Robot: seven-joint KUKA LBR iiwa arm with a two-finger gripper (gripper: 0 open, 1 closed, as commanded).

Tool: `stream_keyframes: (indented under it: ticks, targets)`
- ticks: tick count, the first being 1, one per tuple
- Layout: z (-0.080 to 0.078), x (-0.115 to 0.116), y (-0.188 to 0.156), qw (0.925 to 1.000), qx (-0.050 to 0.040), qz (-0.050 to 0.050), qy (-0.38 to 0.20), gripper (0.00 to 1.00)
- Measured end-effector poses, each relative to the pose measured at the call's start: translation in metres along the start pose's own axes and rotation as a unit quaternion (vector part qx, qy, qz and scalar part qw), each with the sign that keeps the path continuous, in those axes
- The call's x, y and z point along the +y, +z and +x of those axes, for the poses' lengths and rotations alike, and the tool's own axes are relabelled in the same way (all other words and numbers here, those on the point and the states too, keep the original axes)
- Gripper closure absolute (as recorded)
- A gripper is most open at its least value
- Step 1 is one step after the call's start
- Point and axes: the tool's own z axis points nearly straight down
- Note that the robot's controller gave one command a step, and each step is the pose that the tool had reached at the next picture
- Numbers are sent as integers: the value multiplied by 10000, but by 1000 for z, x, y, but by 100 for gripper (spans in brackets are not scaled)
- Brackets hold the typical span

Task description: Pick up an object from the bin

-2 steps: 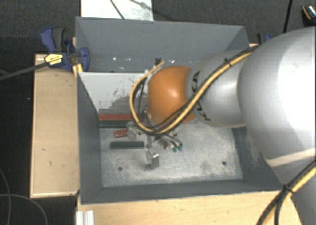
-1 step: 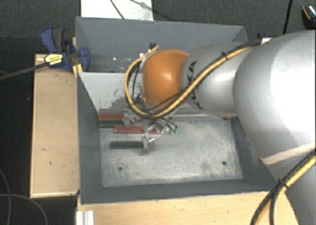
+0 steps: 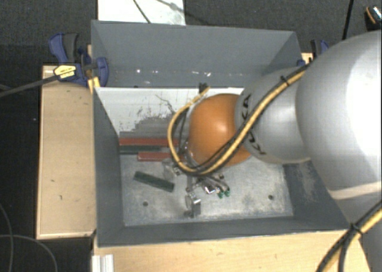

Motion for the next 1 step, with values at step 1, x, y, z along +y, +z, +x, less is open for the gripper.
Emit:
stream_keyframes:
  ticks: [1]
  targets:
    - [-38, 30, -1, 9981, -56, 3, -620, 0]
